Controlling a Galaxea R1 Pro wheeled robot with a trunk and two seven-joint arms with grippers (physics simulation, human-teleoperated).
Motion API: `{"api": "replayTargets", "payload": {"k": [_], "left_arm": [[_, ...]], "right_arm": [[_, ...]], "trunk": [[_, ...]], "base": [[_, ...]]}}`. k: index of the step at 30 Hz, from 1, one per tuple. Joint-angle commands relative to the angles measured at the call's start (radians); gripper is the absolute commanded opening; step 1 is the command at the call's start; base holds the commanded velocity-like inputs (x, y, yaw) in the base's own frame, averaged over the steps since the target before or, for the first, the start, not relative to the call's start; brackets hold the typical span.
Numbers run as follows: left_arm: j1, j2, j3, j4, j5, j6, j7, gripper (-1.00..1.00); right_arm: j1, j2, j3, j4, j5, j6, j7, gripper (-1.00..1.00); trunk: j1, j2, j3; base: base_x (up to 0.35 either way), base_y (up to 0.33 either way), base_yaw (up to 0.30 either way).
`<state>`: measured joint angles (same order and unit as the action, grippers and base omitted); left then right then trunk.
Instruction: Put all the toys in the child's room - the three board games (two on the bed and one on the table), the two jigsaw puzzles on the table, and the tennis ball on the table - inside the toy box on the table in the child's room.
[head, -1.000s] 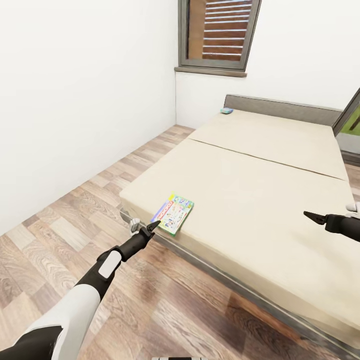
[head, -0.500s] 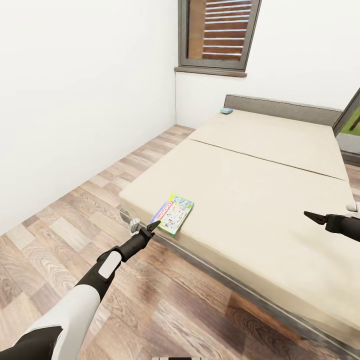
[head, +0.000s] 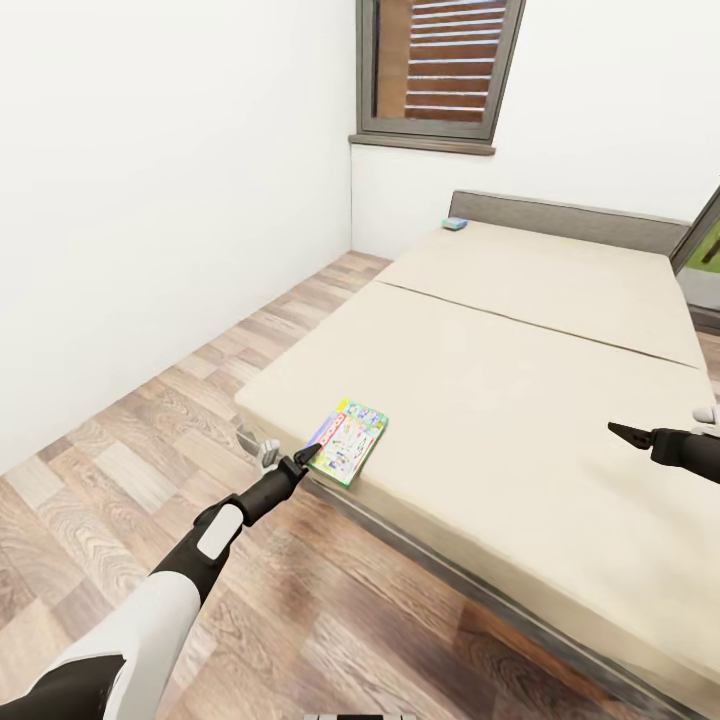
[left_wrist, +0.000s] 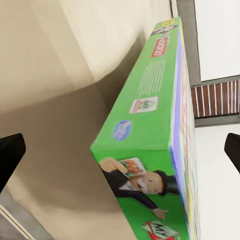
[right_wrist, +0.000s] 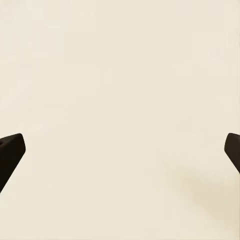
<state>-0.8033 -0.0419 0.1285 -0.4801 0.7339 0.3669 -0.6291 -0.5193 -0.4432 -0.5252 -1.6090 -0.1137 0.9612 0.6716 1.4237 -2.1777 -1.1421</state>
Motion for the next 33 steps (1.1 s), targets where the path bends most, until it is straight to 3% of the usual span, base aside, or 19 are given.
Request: {"api": "replayTargets", "payload": {"k": [1,33], "left_arm": [[-0.001,-0.001,0.005,0.000,0.005,0.009,-0.002,1.00],[0.002,-0.029,0.003,0.003,0.005,0.001,0.006,1.00]], "right_arm": [[-0.001,0.000,-0.001,0.000,-0.009,0.008,-0.003,1.00],[-0.001,0.000,-0.003,0.000,-0.009,0.008,-0.003,1.00]], "trunk": [[0.000,0.000,-0.001],[0.000,0.000,-0.001]], "base": [[0.048,0.000,0.000],[0.008,0.000,0.000]]}}
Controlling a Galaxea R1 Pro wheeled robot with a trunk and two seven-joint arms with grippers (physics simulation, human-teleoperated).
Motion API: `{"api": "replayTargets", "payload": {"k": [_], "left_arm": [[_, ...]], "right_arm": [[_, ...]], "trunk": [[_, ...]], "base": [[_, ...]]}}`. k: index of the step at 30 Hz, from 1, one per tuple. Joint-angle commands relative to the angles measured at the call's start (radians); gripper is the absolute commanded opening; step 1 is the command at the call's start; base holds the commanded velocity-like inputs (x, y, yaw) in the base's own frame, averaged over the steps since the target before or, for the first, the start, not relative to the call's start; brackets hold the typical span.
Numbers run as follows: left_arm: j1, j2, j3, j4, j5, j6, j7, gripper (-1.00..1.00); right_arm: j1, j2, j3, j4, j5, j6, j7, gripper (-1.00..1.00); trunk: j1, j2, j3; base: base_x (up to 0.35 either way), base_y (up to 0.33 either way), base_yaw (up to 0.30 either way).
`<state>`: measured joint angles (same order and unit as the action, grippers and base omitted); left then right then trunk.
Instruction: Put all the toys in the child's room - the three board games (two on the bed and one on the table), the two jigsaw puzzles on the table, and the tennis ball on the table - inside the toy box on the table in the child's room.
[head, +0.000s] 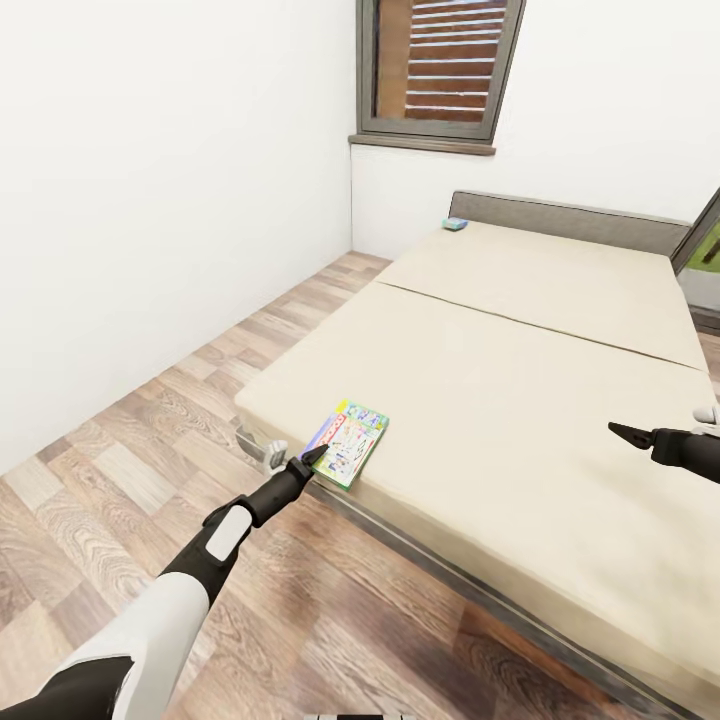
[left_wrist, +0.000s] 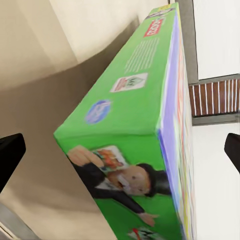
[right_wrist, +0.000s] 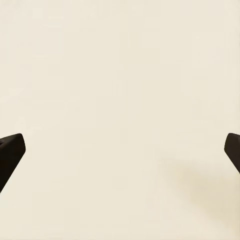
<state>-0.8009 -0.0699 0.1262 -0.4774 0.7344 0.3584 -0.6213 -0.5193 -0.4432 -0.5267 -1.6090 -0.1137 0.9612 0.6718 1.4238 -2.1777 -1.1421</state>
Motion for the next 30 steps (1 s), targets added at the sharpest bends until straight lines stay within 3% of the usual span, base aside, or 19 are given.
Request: {"api": "replayTargets", "payload": {"k": [1,15,16,30], "left_arm": [[0.001,-0.003,0.005,0.000,0.005,0.009,-0.002,1.00],[0.012,-0.018,0.004,0.000,0.005,0.008,-0.005,1.00],[0.012,-0.018,0.004,0.000,0.005,0.008,-0.006,-1.00],[0.014,-0.019,0.004,0.000,0.007,0.009,-0.014,-1.00]], "right_arm": [[-0.001,0.000,-0.001,0.000,-0.009,0.008,-0.003,1.00],[-0.001,-0.003,-0.002,0.000,-0.009,0.008,-0.003,1.00],[-0.001,-0.003,-0.002,0.000,-0.009,0.008,-0.003,1.00],[-0.001,-0.003,-0.002,0.000,-0.009,0.008,-0.003,1.00]], "trunk": [[0.000,0.000,-0.001],[0.000,0.000,-0.001],[0.000,0.000,-0.001],[0.000,0.000,-0.001]], "base": [[0.000,0.000,0.000],[0.000,0.000,0.000],[0.000,0.000,0.000],[0.000,0.000,0.000]]}}
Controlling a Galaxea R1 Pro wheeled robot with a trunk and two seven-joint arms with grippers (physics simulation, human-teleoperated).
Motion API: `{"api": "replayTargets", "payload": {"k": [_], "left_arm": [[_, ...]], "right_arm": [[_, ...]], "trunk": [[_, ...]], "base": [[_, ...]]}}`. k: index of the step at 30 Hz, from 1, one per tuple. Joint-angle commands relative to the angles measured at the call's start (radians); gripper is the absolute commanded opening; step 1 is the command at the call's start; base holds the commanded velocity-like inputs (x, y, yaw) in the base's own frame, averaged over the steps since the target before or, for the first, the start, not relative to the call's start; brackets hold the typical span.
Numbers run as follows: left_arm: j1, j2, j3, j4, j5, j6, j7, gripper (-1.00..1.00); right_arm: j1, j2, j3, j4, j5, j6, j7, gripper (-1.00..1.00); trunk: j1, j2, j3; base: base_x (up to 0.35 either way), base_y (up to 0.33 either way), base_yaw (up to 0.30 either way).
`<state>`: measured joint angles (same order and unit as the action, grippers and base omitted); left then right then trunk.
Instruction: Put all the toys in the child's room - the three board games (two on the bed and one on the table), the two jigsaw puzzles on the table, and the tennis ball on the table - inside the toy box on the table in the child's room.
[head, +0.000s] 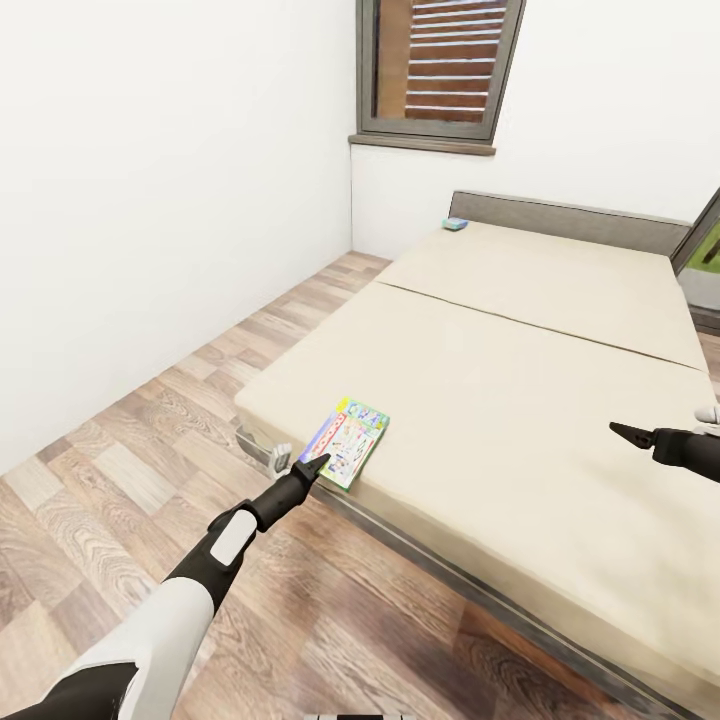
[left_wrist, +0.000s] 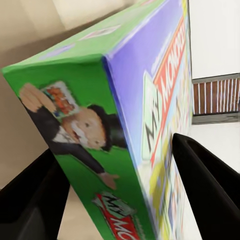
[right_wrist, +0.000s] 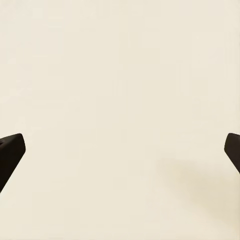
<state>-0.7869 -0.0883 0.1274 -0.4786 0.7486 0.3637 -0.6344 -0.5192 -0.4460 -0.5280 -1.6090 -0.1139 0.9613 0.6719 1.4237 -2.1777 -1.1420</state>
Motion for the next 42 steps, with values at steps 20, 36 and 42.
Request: {"api": "replayTargets", "payload": {"k": [20,36,42], "left_arm": [[0.045,0.002,-0.020,-0.123,-0.005,0.026,-0.110,-1.00],[0.057,0.002,-0.061,-0.167,-0.003,0.050,-0.108,-1.00],[0.067,0.000,-0.065,-0.171,-0.001,0.057,-0.106,-1.00]], "right_arm": [[0.000,0.004,0.006,0.000,-0.011,0.007,-0.003,1.00],[0.006,0.006,0.005,0.000,-0.012,0.007,-0.003,1.00],[0.009,0.006,0.005,0.000,-0.012,0.007,-0.003,1.00]], "trunk": [[0.000,0.000,-0.001],[0.000,0.000,-0.001],[0.000,0.000,-0.001]], "base": [[0.000,0.000,0.000],[0.000,0.000,0.000],[0.000,0.000,0.000]]}}
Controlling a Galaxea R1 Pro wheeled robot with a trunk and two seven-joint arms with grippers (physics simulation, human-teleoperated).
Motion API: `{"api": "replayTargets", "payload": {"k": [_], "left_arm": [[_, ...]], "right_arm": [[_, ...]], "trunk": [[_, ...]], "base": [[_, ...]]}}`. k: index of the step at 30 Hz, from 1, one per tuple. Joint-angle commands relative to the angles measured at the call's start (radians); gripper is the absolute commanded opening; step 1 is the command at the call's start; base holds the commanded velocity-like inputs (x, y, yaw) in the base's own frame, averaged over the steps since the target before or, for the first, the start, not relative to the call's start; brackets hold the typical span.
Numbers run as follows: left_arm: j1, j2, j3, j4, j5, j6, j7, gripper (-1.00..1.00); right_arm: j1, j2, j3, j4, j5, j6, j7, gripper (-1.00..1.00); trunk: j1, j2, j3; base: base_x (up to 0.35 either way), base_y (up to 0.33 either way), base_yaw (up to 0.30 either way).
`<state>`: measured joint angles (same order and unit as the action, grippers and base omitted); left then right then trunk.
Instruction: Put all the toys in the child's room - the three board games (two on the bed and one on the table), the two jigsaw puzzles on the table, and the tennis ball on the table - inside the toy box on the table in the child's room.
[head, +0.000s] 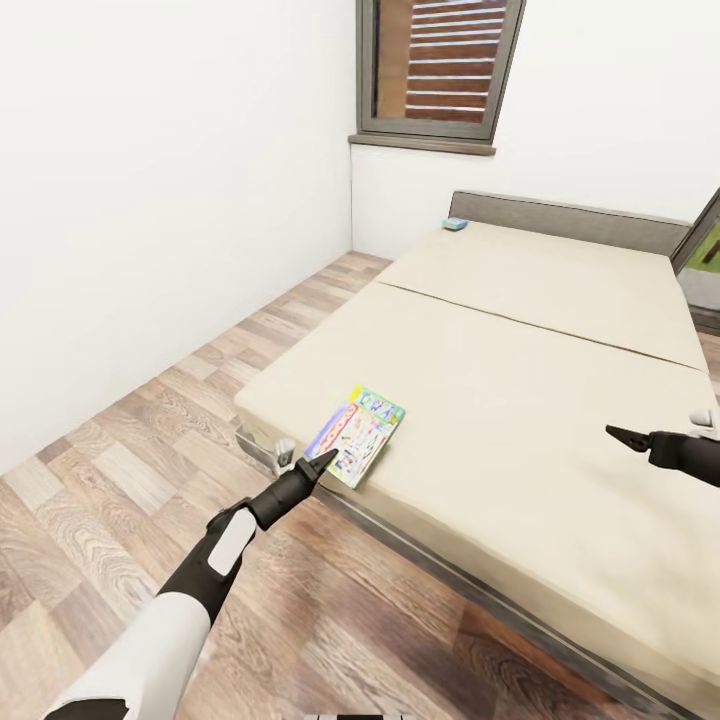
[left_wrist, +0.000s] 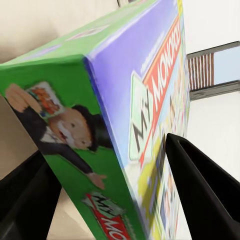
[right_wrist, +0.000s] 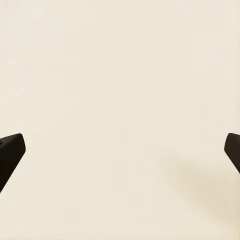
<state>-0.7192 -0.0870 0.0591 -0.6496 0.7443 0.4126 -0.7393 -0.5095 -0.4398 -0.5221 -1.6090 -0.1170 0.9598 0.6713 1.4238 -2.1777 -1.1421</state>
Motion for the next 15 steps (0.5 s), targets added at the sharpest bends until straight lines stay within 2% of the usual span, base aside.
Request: {"api": "replayTargets", "payload": {"k": [1,5,9,10,15], "left_arm": [[0.004,-0.002,0.001,-0.004,0.003,0.014,0.000,-1.00],[0.024,-0.005,-0.012,-0.028,-0.001,0.035,0.020,-1.00],[0.063,-0.005,-0.025,-0.059,0.003,0.055,0.087,-1.00],[0.063,-0.005,-0.025,-0.059,0.003,0.055,0.087,-1.00],[0.125,-0.005,-0.032,-0.109,0.006,0.080,0.129,-1.00]], "right_arm": [[0.000,0.000,-0.001,0.000,-0.009,0.008,-0.003,1.00],[0.001,0.001,-0.001,0.000,-0.009,0.008,-0.003,1.00],[0.003,0.000,-0.001,0.000,-0.010,0.009,-0.002,1.00],[0.003,0.000,-0.001,0.000,-0.010,0.009,-0.002,1.00],[0.004,0.000,-0.002,0.000,-0.010,0.009,0.014,1.00]], "trunk": [[0.000,0.000,-0.001],[0.000,0.000,-0.001],[0.000,0.000,-0.001],[0.000,0.000,-0.001],[0.000,0.000,-0.001]], "base": [[0.000,0.000,0.000],[0.000,0.000,0.000],[0.000,0.000,0.000],[0.000,0.000,0.000],[0.000,0.000,0.000]]}}
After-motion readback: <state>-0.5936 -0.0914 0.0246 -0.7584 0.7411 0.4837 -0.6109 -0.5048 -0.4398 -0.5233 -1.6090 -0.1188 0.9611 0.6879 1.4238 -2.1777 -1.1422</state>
